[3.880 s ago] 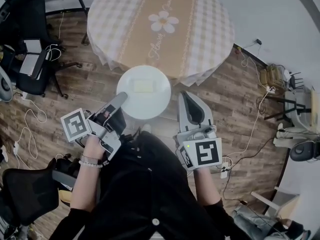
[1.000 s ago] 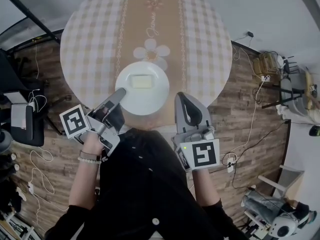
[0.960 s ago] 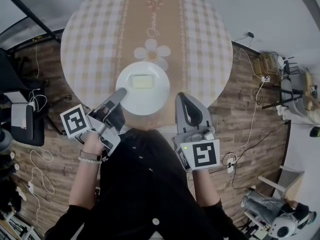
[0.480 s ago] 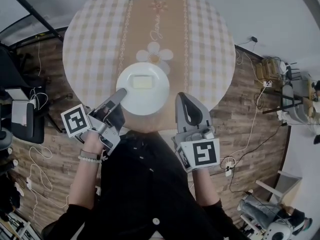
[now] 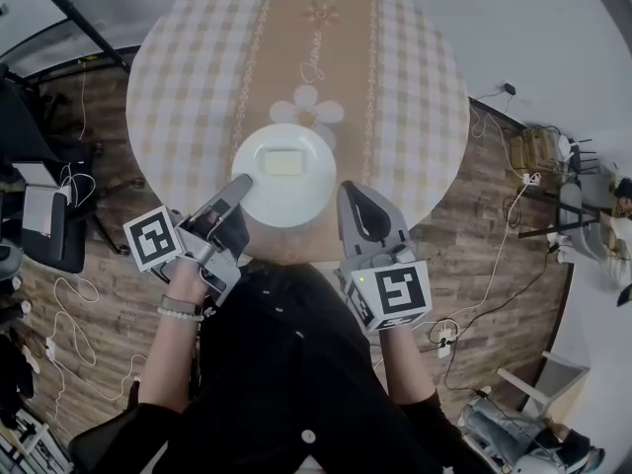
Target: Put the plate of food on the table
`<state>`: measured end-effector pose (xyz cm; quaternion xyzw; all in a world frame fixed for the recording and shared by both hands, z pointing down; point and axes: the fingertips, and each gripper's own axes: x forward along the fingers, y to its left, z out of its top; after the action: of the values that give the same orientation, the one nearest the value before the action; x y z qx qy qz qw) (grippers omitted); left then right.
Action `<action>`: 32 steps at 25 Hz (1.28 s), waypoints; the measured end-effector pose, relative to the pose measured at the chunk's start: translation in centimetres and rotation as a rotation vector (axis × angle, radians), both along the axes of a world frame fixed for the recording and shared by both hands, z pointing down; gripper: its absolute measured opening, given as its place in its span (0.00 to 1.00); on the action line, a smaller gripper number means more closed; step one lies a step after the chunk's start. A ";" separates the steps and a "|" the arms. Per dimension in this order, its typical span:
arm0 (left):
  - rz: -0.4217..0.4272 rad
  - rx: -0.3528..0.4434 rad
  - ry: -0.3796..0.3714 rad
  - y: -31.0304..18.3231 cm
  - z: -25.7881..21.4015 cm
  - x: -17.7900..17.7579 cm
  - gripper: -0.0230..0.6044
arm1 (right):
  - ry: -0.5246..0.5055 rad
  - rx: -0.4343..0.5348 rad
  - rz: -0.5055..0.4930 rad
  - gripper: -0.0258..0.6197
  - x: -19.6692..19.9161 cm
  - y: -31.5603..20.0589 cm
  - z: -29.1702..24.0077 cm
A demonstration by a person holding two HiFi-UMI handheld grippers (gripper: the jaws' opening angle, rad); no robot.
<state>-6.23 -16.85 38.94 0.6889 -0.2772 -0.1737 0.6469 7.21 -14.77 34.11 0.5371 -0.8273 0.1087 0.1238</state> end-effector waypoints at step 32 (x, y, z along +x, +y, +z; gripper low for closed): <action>-0.020 -0.022 -0.033 0.1 2.6 0.8 0.05 | -0.527 -0.380 -0.063 0.13 -0.1 -1.0 5.7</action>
<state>-5.47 -16.78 41.50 0.6817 -0.2964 -0.1658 0.6480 7.09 -15.76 39.80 0.4321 -0.8119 0.3926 0.0069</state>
